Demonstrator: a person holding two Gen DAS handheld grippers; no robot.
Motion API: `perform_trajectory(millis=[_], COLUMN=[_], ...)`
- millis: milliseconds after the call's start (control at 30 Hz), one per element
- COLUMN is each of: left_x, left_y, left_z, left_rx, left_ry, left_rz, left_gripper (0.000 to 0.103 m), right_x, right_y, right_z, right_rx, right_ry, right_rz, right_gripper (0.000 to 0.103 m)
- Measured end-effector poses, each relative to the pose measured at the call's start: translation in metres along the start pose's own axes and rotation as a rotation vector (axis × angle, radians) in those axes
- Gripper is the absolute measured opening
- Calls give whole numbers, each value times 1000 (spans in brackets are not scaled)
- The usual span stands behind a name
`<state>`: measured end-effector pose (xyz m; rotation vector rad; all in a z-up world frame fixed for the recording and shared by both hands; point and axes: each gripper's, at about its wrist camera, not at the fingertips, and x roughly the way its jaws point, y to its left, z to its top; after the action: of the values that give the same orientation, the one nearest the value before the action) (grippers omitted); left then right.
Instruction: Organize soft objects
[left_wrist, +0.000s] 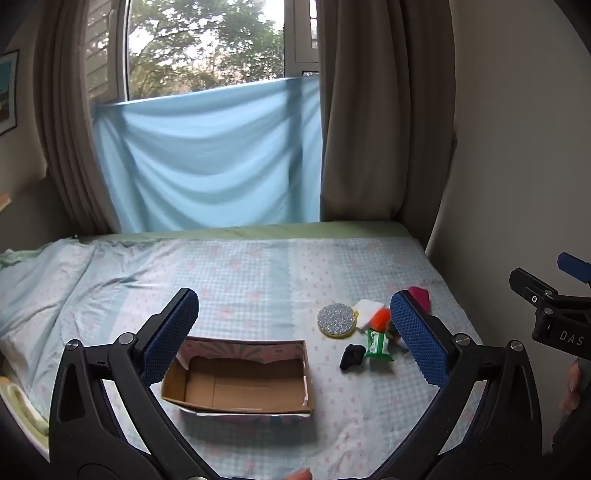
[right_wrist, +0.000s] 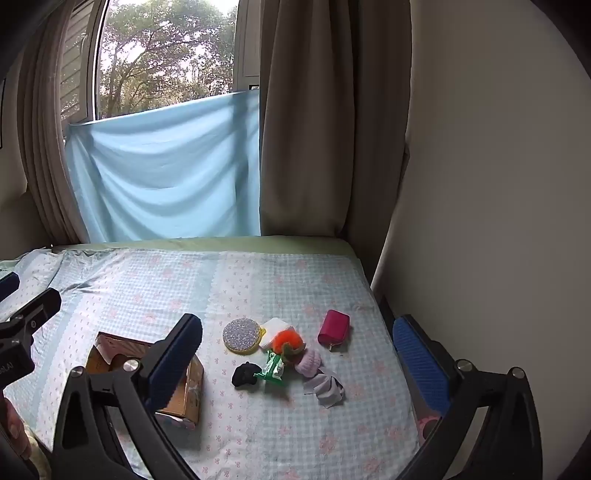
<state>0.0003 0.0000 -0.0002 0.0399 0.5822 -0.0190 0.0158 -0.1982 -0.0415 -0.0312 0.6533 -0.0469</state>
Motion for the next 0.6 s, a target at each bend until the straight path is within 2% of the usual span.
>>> perform_trajectory(millis=[233,333,600], left_x=[7,11,13], left_y=[-9,3,4], left_z=[1,-1,-3], left_rx=[18,-2,-2], left_ry=[29,22,8], left_rz=[2,-15,-8], left_gripper=[103,103,103], right_x=[7,8,6], right_y=[7,4,6], right_z=[4,2,3], right_rx=[-14,-1,-2], right_ry=[5,-1,-6], right_rz=[7,-4,-3], right_gripper=[103,103,103])
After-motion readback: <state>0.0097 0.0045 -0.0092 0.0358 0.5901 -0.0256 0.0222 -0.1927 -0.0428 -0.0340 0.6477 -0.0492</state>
